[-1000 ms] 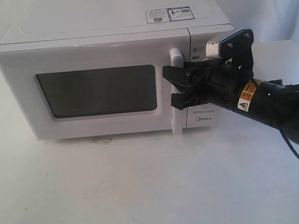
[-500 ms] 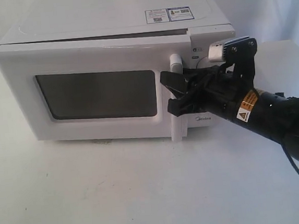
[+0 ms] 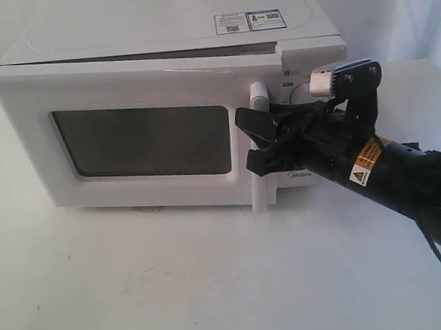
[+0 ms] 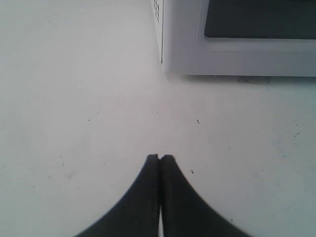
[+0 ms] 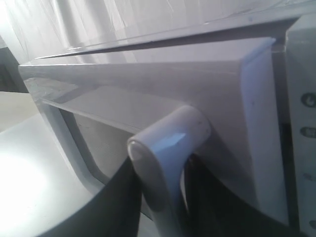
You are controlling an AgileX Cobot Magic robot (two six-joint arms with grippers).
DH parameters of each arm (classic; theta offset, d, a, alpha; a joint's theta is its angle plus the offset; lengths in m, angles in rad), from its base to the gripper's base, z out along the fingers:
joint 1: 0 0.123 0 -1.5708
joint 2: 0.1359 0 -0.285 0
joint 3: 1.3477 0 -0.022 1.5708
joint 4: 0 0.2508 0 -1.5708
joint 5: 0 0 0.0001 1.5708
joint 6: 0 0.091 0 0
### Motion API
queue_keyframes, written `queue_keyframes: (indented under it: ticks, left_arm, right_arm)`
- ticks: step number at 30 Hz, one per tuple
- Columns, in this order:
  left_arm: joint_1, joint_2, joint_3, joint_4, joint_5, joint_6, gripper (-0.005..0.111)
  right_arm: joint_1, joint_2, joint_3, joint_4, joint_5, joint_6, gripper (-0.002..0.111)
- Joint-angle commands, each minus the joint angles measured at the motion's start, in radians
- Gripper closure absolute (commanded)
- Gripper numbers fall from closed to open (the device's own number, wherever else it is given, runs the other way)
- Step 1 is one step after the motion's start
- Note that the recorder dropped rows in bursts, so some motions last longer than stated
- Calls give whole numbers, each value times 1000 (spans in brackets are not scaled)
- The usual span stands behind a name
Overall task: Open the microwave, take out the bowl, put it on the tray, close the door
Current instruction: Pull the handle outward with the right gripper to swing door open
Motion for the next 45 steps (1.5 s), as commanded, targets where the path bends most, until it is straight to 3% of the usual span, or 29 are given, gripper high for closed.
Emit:
queue_keyframes:
  ticks: [1,4,8,10,16,23,27,29,35,39,45]
  left_arm:
    - [1,-5,4,-9,0,-2,107]
    - [1,-5,4,-9,0,-2,107]
    - [1,-5,4,-9,0,-2,107]
    - [1,-5,4,-9,0,-2,107]
    - [1,-5,4,-9,0,-2,107]
    - [1,-5,4,-9,0,-2,107]
    - [1,-5,4,-9,0,-2,107]
    - [1,-5,4,-9,0,-2,107]
    - [1,-5,4,-9,0,-2,107]
    - [1,-5,4,-9,0,-2,107]
    - [1,-5,4,-9,0,-2,107]
  right_arm:
    - [67,-11,-30,-811,-189,101,108]
    - [67,-11,-30,-826,-189,135,98]
    - [67,-11,-30,-852,-189,178,68]
    - [67,-11,-30,-852,-189,214,61]
    - [65,-32,-30,-866,-175,324,61]
    - [65,-141,-30,-976,3,538,61]
    - [65,-222,-30,-1075,1,700,67]
    - [65,-281,-30,-1111,55,763,72]
    - [65,-418,-30,-1292,279,1062,73]
    - [65,-473,-14,-1292,295,1088,73]
    - [65,-593,-7,-1292,490,1139,73]
